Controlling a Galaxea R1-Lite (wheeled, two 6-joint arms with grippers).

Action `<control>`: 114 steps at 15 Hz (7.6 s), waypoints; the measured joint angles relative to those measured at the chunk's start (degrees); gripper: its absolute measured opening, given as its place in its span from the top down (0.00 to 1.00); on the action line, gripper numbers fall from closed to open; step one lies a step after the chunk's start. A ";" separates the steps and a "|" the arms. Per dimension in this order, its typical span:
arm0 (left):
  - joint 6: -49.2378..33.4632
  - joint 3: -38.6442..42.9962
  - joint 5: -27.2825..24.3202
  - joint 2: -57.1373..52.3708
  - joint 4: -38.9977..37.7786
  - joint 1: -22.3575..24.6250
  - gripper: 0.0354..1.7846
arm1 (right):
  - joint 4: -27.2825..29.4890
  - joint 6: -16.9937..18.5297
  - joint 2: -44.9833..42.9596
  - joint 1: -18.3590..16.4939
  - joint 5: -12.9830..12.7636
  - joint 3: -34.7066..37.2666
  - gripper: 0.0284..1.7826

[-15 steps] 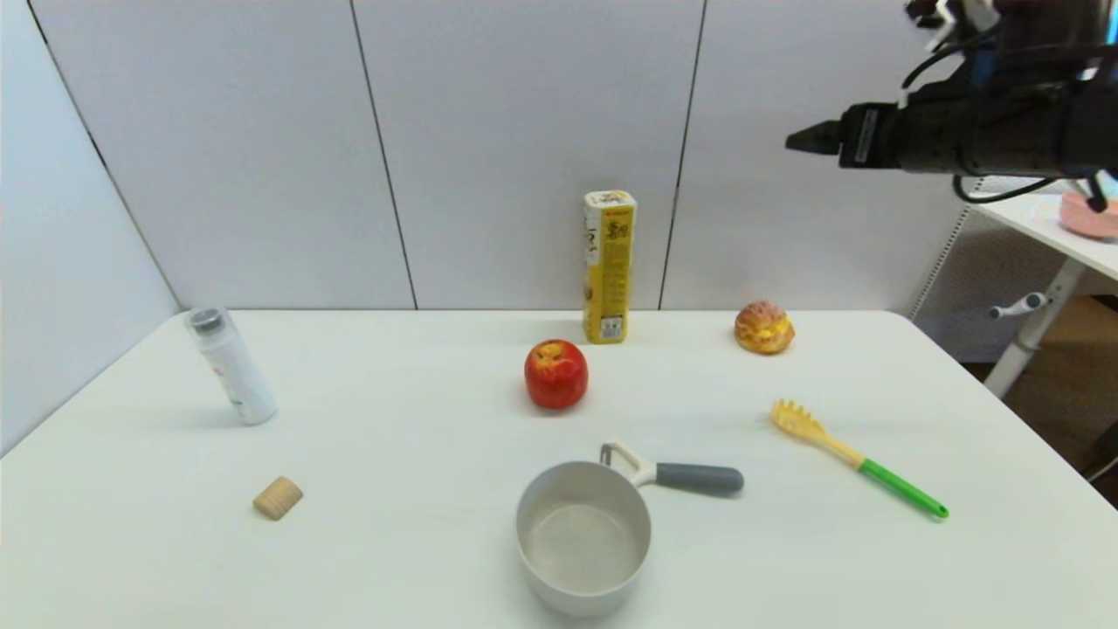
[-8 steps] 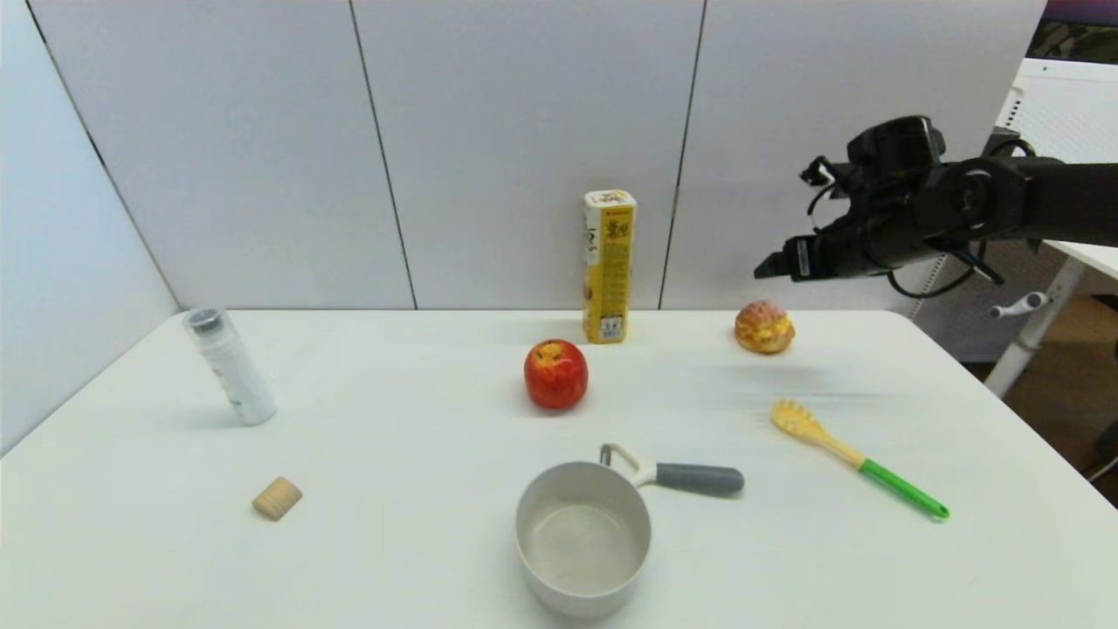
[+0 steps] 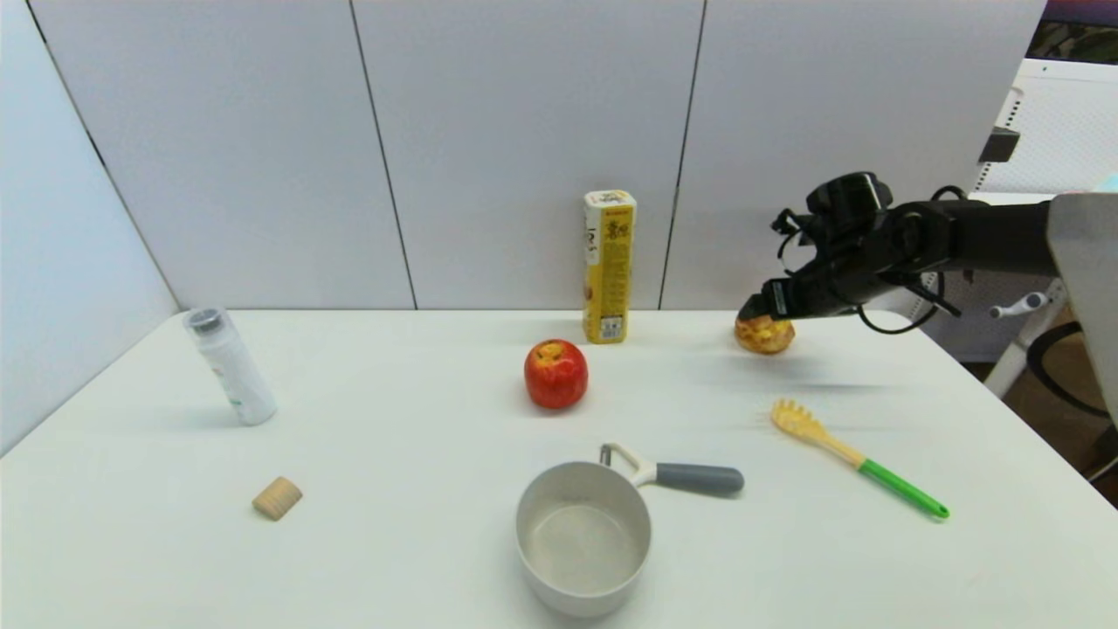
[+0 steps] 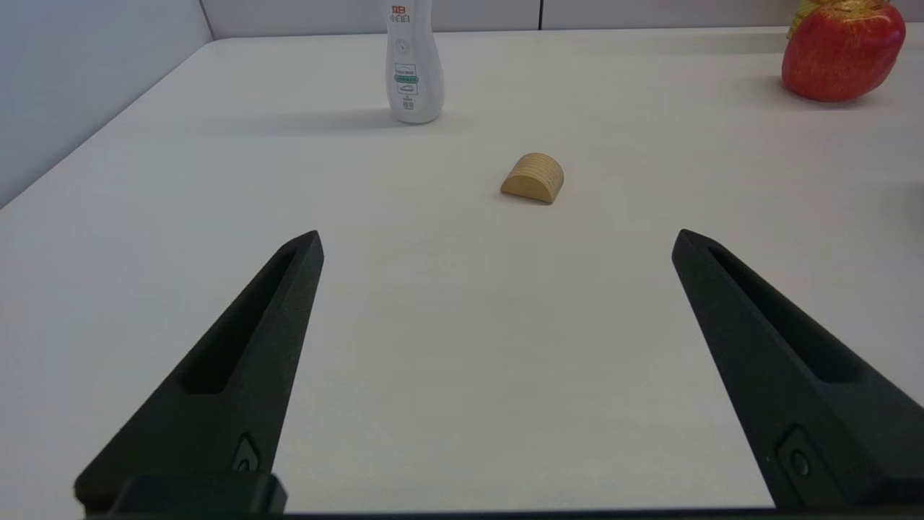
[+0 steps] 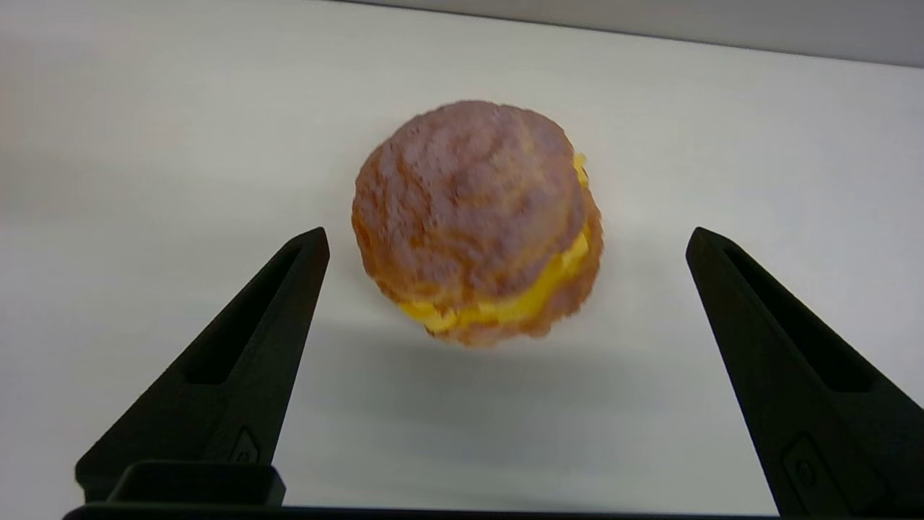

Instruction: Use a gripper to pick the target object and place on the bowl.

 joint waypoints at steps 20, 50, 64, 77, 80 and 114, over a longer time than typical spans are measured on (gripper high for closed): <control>0.02 0.00 0.00 0.00 0.00 -0.05 0.04 | -0.46 -0.05 3.13 0.52 -0.02 -1.62 0.55; 0.00 0.00 -0.02 0.00 0.00 -0.05 0.04 | -15.36 1.94 -43.06 41.50 7.72 47.58 0.55; -0.02 0.00 -0.02 0.00 0.00 -0.05 0.04 | -20.15 1.99 -30.95 42.76 7.79 46.53 0.55; 0.00 0.00 0.00 0.00 0.00 -0.05 0.04 | -19.91 2.39 -31.76 42.67 7.63 47.56 0.14; 0.00 0.00 -0.02 0.00 0.00 -0.05 0.04 | -20.00 2.43 -32.65 42.37 7.70 47.20 0.11; 0.00 0.00 -0.02 0.00 0.00 -0.05 0.04 | -19.04 -0.33 -115.60 -3.50 1.71 103.38 0.05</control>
